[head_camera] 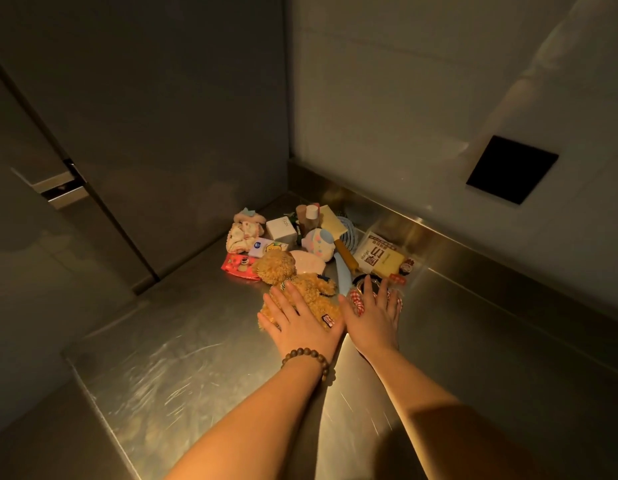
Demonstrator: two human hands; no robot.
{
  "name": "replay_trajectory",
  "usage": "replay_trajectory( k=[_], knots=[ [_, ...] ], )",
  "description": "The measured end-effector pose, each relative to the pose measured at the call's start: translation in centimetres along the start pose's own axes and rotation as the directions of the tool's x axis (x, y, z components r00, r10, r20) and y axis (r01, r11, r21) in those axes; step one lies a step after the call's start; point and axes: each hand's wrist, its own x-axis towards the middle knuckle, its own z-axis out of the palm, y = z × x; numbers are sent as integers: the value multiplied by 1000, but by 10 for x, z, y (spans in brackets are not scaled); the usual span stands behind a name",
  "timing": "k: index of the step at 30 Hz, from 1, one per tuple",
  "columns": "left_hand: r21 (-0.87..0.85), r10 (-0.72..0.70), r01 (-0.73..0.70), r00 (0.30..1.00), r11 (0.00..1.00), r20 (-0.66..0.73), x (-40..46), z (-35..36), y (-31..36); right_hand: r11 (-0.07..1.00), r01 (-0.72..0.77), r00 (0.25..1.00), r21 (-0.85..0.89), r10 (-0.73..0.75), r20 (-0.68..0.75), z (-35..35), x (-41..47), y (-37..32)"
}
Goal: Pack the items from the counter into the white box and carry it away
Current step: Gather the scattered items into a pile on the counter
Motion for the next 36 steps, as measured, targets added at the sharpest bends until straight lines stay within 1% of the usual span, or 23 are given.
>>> replay_trajectory(
  k=[4,9,12,15,20,23,28,31,36],
  knots=[
    [8,22,-22,1000,1000,12,-2,-3,-3,999,28,1000,31,-28,14,-5,-4,3],
    [-37,82,-80,995,996,55,-8,-16,-9,998,44,999,51,-46,23,-19,-21,1],
    [-18,146,-145,987,989,61,-19,-26,-16,997,62,998,49,-62,16,-32,-37,1],
    [24,224,-225,974,974,34,-38,-39,-22,993,103,995,61,-103,6,-51,-61,3],
    [61,322,-322,947,945,4,-78,-55,-29,987,162,986,11,-162,-24,-80,-110,17],
    [75,356,-355,935,932,-2,-108,-57,-26,991,129,991,-32,-129,-21,-88,-142,35],
    [44,409,-412,911,910,58,-162,-44,-9,995,67,997,-68,-68,-20,-94,-191,75],
    [42,474,-479,875,877,98,-196,-30,1,996,12,998,-89,-17,-54,-98,-222,105],
    [20,579,-590,798,807,166,-249,-15,13,990,-123,987,-65,115,-116,-103,-281,152]
  ],
)
